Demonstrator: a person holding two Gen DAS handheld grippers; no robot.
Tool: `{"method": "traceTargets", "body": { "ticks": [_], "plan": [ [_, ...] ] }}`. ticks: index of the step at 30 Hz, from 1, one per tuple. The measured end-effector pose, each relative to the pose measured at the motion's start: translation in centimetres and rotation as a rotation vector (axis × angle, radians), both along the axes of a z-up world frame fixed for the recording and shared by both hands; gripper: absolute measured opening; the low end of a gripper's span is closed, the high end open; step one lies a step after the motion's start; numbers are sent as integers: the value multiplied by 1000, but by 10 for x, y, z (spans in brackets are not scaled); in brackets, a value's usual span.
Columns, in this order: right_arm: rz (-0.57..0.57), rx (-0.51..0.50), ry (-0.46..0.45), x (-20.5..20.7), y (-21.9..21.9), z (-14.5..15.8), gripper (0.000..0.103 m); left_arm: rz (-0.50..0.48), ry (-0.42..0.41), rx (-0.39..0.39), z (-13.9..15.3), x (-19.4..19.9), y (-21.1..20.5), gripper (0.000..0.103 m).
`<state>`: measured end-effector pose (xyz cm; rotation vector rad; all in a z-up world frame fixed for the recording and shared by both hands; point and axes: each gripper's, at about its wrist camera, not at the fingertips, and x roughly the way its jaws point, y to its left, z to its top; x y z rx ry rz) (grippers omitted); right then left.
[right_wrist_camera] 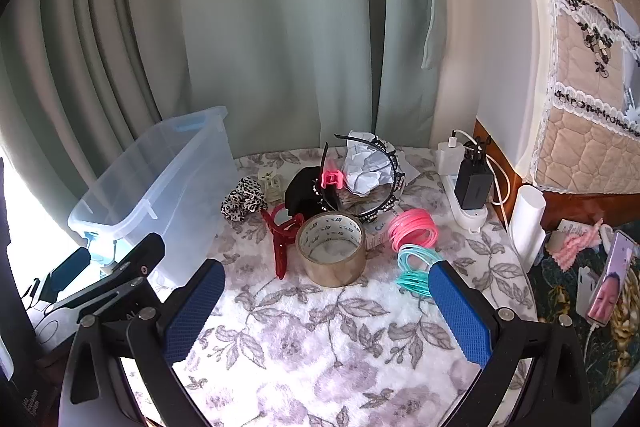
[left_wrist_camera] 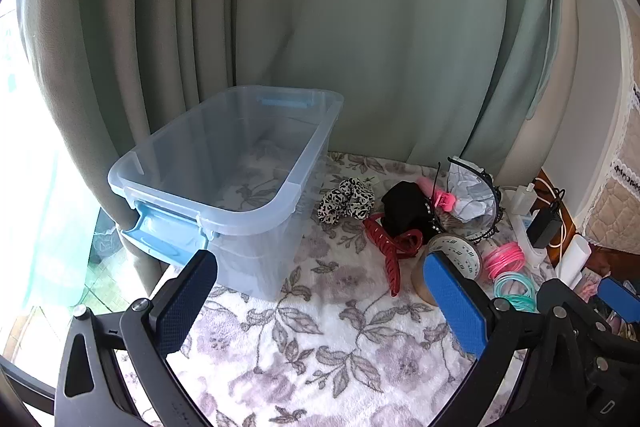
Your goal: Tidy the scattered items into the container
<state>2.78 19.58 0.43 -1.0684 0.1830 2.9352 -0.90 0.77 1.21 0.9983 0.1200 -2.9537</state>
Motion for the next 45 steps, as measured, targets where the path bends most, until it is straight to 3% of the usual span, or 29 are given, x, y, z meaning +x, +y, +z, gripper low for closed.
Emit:
{"method": "traceTargets", "body": {
  "ticks": [11,16,19,25,31,37,41,45],
  "plan": [
    [23,-22,-3,2,6,1,103,-34,-17,-13,-3,-1,10,103],
    [-81,-29,3,-4,48,-3,103,-84,-55,-9,-13,-7,20,103],
    [-125,-75,-39,-13,74,-17,103,-133,-93,-21,-22,-12,38,103],
    [-149,-57,-124,-34,100,-51,102,-237,-144,-29,-41,-35,81,103],
    [-136,-52,-205,-61,113,-84,97,-224,-225,-39,-66,-75,102,102],
    [-126,-45,-287,-87,123,-121,81,-190,-318,1,-92,-114,110,85],
    [-119,-89,-273,-92,130,-130,80,-165,-374,19,-111,-130,112,59],
    [-103,-121,-260,-97,132,-133,64,-146,-418,36,-129,-143,113,52]
  ]
}}
